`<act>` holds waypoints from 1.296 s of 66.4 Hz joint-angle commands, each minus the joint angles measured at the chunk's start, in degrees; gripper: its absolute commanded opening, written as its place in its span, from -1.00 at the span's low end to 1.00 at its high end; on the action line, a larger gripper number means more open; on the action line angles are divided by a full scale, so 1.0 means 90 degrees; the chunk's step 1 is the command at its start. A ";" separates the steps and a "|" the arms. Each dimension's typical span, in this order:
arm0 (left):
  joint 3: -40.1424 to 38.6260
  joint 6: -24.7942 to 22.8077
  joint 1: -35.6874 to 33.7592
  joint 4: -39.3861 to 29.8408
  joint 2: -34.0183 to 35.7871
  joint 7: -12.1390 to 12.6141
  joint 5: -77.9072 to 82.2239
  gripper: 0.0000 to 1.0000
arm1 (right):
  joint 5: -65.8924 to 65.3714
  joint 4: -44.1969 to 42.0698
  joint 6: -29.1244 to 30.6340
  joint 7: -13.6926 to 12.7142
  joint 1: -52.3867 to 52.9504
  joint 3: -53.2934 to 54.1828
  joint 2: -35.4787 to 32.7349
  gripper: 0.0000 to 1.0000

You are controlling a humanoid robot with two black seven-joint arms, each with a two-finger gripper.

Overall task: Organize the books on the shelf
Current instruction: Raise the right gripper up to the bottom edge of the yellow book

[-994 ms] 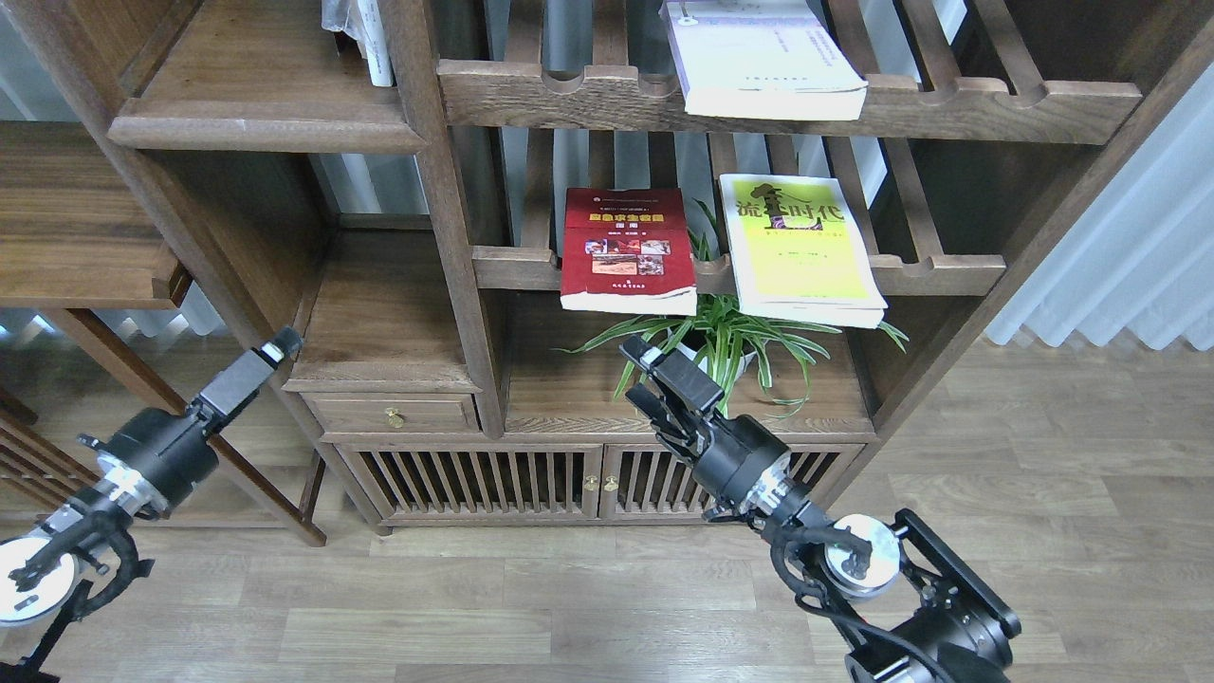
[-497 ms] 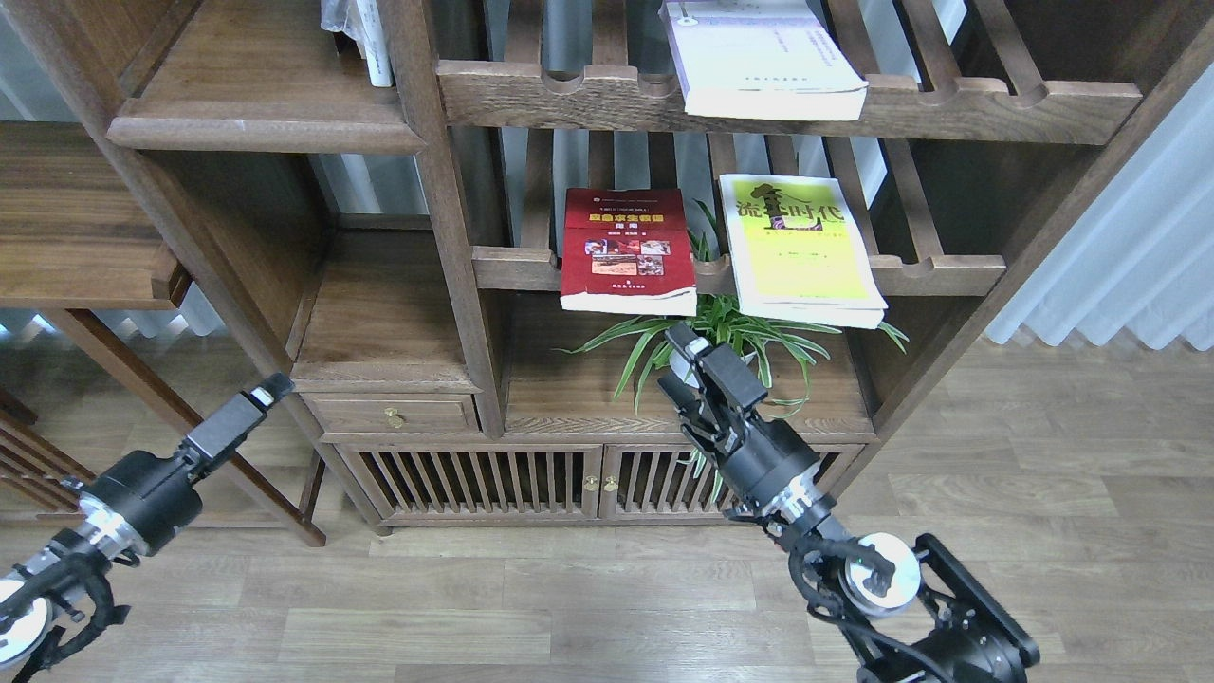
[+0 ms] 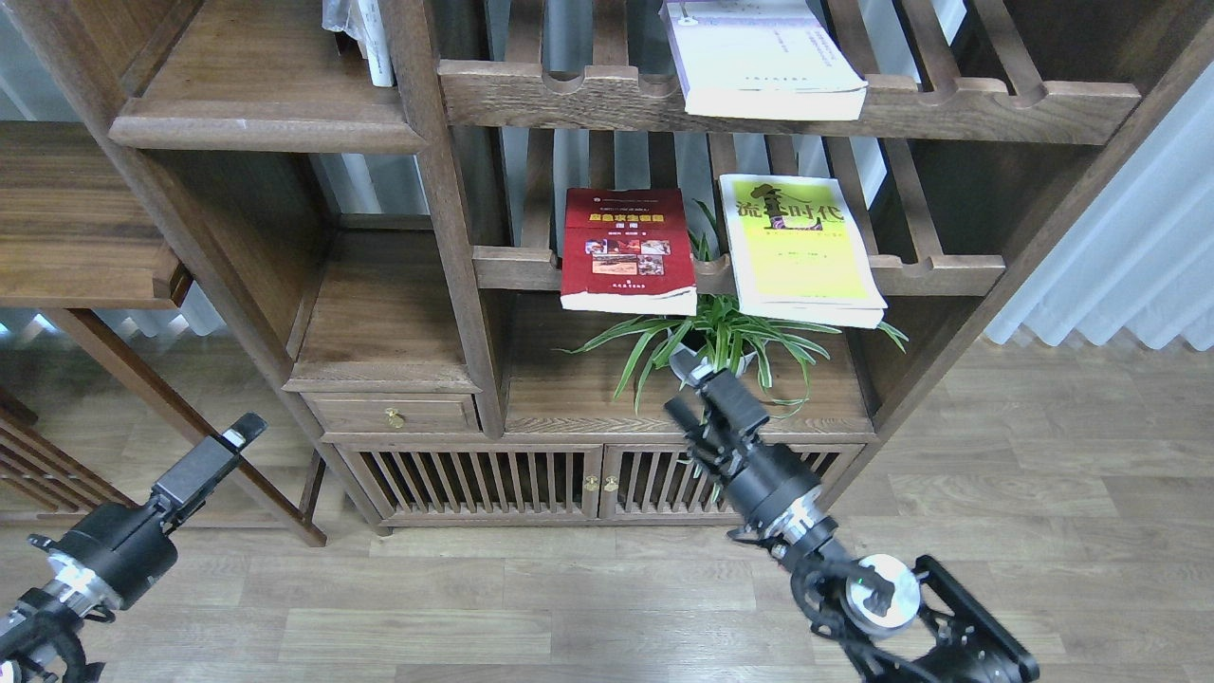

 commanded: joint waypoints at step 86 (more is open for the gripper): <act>-0.0458 0.0000 0.0033 0.0273 -0.0098 -0.0016 -0.0034 1.00 | 0.1405 -0.0554 -0.0309 0.2327 0.0803 -0.0276 0.0000 0.99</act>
